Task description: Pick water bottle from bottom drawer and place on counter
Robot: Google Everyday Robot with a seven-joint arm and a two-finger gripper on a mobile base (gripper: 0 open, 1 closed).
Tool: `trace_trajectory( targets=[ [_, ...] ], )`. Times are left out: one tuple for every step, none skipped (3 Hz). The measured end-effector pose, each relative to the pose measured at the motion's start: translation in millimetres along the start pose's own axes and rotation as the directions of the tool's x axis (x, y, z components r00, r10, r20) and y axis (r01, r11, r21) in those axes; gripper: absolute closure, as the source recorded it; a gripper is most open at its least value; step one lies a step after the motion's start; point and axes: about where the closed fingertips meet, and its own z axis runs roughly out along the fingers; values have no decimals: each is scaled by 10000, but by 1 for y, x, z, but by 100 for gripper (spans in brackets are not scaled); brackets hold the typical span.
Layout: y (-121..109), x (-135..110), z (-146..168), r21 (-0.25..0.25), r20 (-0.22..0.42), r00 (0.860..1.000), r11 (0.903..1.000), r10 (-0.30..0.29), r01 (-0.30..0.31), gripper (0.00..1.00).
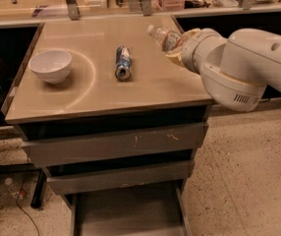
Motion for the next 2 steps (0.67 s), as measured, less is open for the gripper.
trace_trajectory(
  targets=[
    [-12, -11, 32, 60, 125, 9999, 10000, -21, 21, 100],
    [-9, -1, 60, -97, -169, 9998, 9999, 64, -66, 100]
  ],
)
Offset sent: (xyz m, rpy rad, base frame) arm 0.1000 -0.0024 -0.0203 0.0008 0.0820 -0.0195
